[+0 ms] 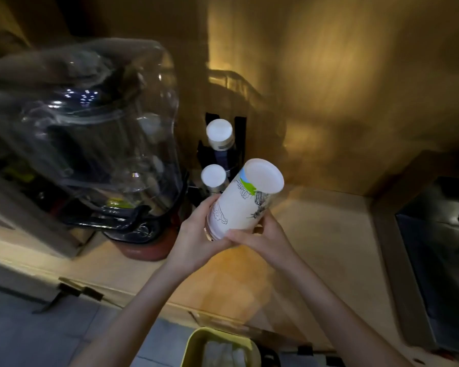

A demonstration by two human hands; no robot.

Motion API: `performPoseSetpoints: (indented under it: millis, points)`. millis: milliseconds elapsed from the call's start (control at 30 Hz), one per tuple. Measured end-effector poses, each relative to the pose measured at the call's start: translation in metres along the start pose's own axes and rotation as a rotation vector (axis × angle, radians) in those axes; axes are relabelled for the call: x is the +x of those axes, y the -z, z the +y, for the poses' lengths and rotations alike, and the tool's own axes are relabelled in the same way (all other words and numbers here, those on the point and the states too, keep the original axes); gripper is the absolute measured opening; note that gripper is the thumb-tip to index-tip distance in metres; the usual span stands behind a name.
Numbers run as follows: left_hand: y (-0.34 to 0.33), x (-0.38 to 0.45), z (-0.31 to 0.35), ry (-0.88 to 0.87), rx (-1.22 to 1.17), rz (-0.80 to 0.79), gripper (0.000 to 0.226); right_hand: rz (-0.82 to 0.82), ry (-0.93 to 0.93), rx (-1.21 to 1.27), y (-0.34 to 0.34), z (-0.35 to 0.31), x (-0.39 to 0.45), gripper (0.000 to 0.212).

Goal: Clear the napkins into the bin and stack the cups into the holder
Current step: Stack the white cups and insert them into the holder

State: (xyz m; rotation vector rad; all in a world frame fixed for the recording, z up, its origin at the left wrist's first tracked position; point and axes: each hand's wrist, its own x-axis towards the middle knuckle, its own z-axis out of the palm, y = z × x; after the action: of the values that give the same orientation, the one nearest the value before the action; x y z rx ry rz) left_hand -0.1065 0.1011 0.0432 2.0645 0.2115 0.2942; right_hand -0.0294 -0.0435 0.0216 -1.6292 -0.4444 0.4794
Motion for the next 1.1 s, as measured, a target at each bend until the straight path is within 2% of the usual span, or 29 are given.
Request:
performPoseSetpoints:
  millis: [133,267,400,567,700,1000,1100]
  points:
    - [0.029,-0.01,-0.004,-0.013,0.006,-0.047,0.085,0.059,0.067,-0.084,-0.028,-0.001,0.006,0.066]
    - [0.057,-0.014,0.008,-0.083,0.077,0.066,0.086,0.114,0.105,-0.193,-0.052,0.0,0.018,0.072]
    - [0.071,-0.006,0.022,-0.152,0.218,0.171,0.085,0.075,0.063,-0.36,-0.066,0.009,0.031,0.093]
    - [0.069,0.008,0.013,-0.119,0.409,0.16,0.076,0.016,0.001,-0.422,-0.069,0.016,0.041,0.099]
    - [0.058,0.014,-0.004,-0.089,0.432,0.136,0.072,-0.03,0.035,-0.463,-0.062,0.02,0.045,0.086]
    - [0.021,0.034,-0.042,-0.01,0.453,-0.009,0.069,0.03,0.175,-0.555,-0.045,0.011,0.047,0.041]
    - [0.014,0.036,-0.048,0.035,0.475,-0.049,0.067,-0.012,0.157,-0.607,-0.042,0.007,0.048,0.039]
